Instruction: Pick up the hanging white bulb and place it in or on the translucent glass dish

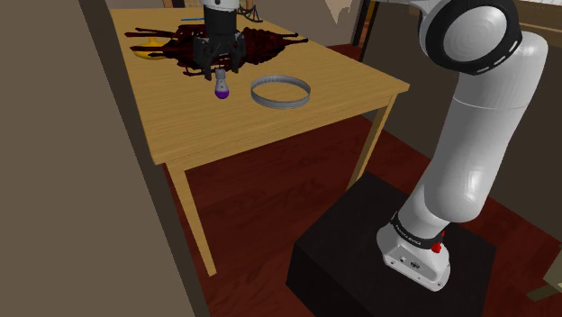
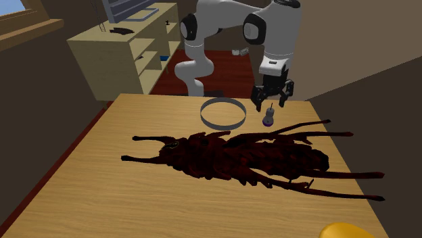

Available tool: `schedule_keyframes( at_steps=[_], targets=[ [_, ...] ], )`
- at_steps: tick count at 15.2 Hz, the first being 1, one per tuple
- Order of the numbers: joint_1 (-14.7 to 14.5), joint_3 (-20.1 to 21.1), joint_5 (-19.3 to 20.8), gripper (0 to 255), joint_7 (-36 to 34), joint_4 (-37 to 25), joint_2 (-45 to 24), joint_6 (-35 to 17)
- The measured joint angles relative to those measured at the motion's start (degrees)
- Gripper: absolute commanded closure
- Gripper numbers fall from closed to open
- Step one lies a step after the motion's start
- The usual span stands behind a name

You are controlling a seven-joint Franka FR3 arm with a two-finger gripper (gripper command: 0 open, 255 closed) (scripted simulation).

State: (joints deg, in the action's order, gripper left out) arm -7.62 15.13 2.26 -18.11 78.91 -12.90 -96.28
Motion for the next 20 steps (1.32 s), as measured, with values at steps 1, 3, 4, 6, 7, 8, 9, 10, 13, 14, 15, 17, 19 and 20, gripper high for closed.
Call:
schedule_keyframes(
  at_steps=[1,3,4,6,7,8,9,10,13,14,15,17,19,20],
  targets=[
    [0.0,0.0,0.0,0,0.0,0.2,0.0,-0.2],
    [0.0,0.0,0.0,0,0.0,0.3,0.0,-0.3],
    [0.0,0.0,0.0,0,0.0,0.3,0.0,-0.3],
    [0.0,0.0,0.0,255,0.0,0.3,0.0,-0.3],
    [0.0,0.0,0.0,255,0.0,0.3,0.0,-0.3],
    [0.0,0.0,0.0,255,0.0,0.3,0.0,-0.3],
    [0.0,0.0,0.0,255,0.0,0.3,0.0,-0.3],
    [0.0,0.0,0.0,255,0.0,0.3,0.0,-0.3],
    [0.0,0.0,0.0,255,0.0,0.3,0.0,-0.3],
    [0.0,0.0,0.0,255,0.0,0.3,0.0,-0.3],
    [0.0,0.0,0.0,255,0.0,0.3,0.0,-0.3],
    [0.0,0.0,0.0,0,0.0,0.3,0.0,-0.3],
    [1.3,-0.5,-2.3,0,-0.1,3.7,1.1,-5.8],
    [2.2,-0.8,-3.9,0,-0.1,5.4,1.6,-9.6]
  ],
)
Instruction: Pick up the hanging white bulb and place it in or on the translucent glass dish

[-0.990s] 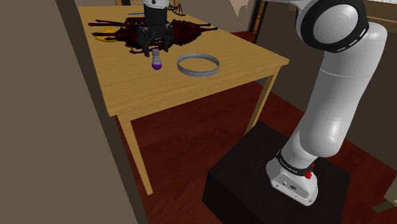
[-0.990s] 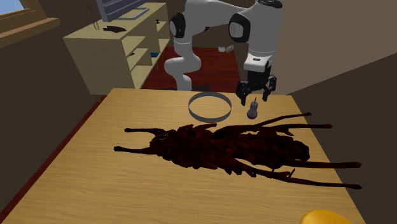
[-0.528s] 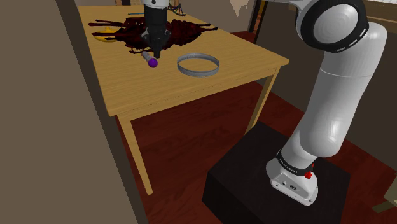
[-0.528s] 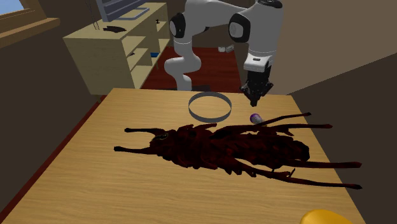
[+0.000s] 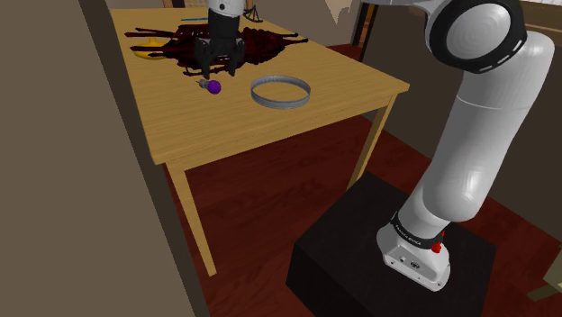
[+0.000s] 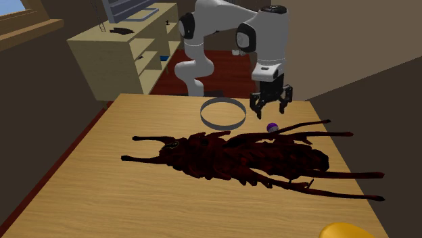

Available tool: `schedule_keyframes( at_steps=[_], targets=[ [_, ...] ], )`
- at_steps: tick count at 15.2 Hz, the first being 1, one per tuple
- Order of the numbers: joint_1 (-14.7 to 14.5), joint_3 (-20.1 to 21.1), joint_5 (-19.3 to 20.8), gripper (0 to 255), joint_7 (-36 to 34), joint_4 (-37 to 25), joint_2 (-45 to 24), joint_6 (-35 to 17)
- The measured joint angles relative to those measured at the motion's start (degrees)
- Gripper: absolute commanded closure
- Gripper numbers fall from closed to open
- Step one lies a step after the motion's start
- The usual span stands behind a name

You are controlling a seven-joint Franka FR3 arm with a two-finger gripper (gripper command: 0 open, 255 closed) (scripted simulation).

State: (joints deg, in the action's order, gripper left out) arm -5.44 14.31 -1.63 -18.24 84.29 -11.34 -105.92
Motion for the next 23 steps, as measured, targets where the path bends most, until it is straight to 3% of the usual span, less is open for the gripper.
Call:
schedule_keyframes(
  at_steps=[2,5,15,16,23],
  targets=[
    [1.0,-0.4,-2.3,0,-0.1,3.2,0.7,-6.2],
    [1.0,-0.4,-2.8,0,-0.3,5.1,0.3,-9.7],
    [0.7,-0.3,-2.5,0,-0.5,6.6,-1.2,-12.8],
    [0.7,-0.3,-2.5,255,-0.5,6.6,-1.2,-12.8],
    [0.7,-0.3,-2.5,255,-0.5,6.6,-1.2,-12.8]
  ],
)
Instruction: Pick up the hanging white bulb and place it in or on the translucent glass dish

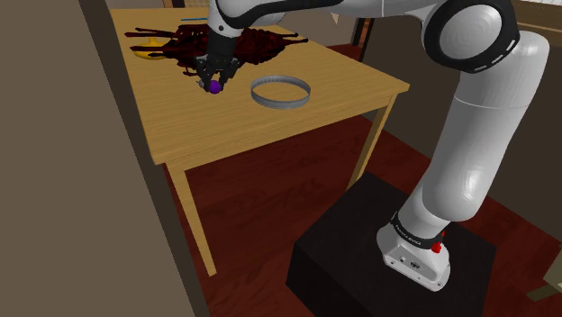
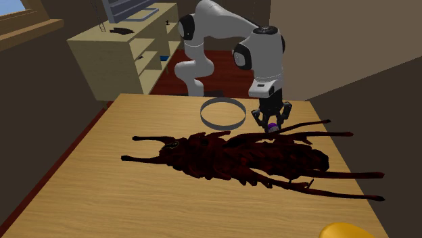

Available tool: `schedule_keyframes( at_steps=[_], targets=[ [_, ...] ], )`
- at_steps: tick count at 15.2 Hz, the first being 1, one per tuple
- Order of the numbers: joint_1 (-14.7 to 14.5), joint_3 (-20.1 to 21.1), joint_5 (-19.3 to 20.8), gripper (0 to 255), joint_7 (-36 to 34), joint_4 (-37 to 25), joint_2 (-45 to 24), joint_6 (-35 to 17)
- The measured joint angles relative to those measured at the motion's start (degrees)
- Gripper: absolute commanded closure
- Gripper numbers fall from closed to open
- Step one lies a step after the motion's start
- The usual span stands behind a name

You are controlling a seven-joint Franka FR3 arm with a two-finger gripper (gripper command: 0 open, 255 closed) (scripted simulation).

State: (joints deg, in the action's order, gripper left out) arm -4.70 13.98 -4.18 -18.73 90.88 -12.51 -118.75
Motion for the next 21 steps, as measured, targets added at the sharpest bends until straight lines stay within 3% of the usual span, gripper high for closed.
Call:
schedule_keyframes(
  at_steps=[11,21],
  targets=[
    [-0.1,0.0,0.3,255,-0.6,-5.5,-0.1,5.3],
    [-0.6,0.1,1.0,255,-1.5,-15.7,-2.0,13.7]
  ],
)
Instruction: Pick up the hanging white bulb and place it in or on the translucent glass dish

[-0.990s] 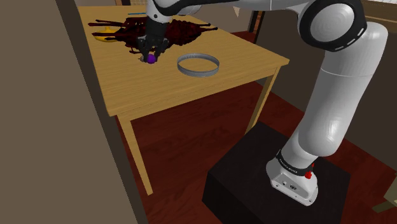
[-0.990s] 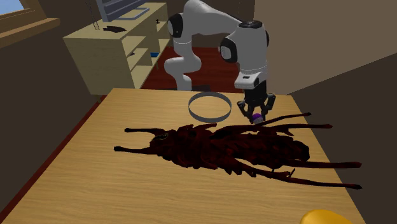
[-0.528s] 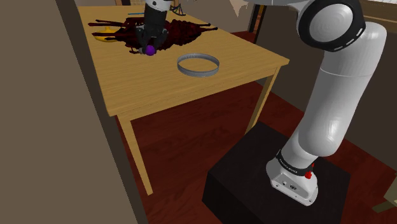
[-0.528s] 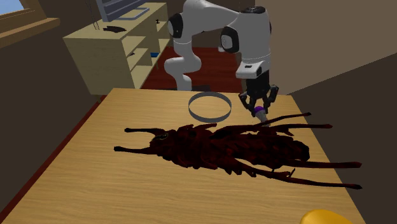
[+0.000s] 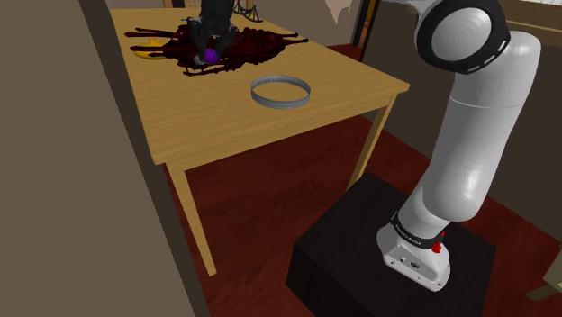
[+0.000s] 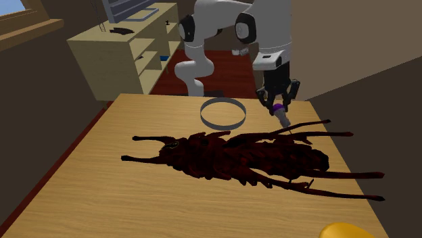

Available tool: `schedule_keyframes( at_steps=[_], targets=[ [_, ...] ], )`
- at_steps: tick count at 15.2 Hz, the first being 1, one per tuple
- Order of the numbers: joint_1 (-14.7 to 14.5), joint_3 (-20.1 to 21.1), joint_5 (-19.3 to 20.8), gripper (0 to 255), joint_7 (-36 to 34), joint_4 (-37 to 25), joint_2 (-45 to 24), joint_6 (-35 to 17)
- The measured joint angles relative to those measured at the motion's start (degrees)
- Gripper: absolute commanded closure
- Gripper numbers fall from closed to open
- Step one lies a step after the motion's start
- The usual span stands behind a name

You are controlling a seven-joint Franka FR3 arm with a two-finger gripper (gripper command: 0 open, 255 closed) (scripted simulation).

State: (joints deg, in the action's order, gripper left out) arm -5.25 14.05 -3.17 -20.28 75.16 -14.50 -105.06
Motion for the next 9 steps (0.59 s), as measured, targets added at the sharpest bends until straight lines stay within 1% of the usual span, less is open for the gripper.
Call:
schedule_keyframes(
  at_steps=[1,2,4,8,9],
  targets=[
    [-0.1,0.0,0.0,255,-0.1,-0.6,0.0,0.7],
    [0.2,0.0,-0.3,255,0.2,0.3,1.0,0.7],
    [1.5,-0.4,-1.6,255,1.6,4.6,4.6,0.0],
    [4.0,-1.7,-4.8,255,5.8,16.4,13.8,-2.2],
    [4.4,-2.1,-5.5,255,6.6,18.3,16.1,-1.9]
  ],
)
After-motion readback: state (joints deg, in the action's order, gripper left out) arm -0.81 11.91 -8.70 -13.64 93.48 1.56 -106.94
